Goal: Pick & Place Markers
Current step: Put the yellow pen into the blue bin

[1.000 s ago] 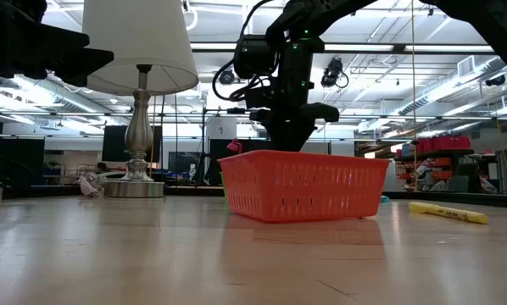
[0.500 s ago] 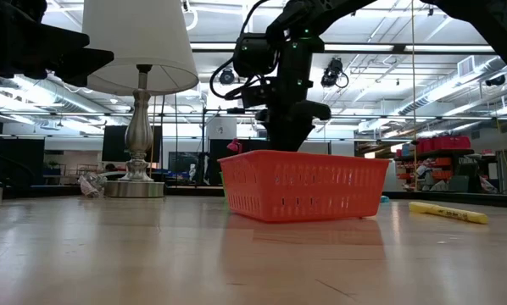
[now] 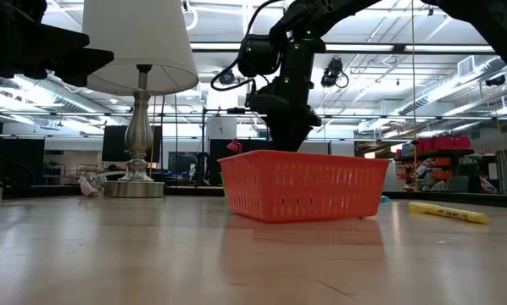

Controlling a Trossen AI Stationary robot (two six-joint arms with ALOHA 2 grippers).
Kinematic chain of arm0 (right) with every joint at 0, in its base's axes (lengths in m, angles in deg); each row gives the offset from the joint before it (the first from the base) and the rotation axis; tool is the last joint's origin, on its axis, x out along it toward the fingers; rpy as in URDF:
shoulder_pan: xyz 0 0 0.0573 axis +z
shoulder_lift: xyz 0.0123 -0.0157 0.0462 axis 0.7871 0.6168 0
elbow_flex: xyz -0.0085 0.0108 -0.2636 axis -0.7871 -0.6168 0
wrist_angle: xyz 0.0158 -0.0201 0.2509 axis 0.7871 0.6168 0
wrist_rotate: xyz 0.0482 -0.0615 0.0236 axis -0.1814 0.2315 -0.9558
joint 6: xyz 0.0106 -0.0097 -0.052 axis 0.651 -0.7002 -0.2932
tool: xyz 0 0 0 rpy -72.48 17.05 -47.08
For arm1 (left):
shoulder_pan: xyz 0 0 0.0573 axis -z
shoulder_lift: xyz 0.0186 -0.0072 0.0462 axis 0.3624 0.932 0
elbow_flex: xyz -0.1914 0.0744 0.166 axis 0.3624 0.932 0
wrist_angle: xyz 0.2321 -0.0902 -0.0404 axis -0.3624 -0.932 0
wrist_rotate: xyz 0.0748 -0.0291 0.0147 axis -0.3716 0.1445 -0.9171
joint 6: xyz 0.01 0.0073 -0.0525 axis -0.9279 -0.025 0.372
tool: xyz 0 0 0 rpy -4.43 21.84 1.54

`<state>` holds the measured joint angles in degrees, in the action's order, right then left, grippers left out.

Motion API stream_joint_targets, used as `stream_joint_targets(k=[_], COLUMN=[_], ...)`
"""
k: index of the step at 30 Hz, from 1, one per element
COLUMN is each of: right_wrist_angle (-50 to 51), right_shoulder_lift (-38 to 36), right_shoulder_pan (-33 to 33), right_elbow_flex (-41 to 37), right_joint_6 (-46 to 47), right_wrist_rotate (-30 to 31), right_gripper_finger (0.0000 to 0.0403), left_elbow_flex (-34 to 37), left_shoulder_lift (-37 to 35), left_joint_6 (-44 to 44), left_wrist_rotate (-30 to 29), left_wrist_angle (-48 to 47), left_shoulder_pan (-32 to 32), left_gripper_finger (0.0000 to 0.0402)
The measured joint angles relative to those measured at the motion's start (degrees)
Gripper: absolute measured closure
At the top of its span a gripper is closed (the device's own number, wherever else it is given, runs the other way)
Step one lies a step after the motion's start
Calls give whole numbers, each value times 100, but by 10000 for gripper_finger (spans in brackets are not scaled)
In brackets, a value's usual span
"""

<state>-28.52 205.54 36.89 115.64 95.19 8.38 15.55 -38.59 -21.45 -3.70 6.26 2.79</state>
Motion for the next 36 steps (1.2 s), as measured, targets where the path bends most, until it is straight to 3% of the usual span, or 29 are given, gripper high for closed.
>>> stream_joint_targets(k=[6,13,36], right_wrist_angle=[-100,30,777], right_shoulder_lift=[0,-86,-247], right_shoulder_pan=[-105,9,1280], right_elbow_flex=[0,0,0], right_joint_6=[1196,1856,4345], right_wrist_rotate=[-15,-30,50], right_gripper_finger=[236,236,236], left_elbow_flex=[1,0,2], left_shoulder_lift=[-1,-2,0], left_joint_6=[0,-2,-2], left_wrist_rotate=[0,0,0], left_wrist_angle=[0,0,2], left_shoulder_pan=[-2,-2,0], left_gripper_finger=[129,129,129])
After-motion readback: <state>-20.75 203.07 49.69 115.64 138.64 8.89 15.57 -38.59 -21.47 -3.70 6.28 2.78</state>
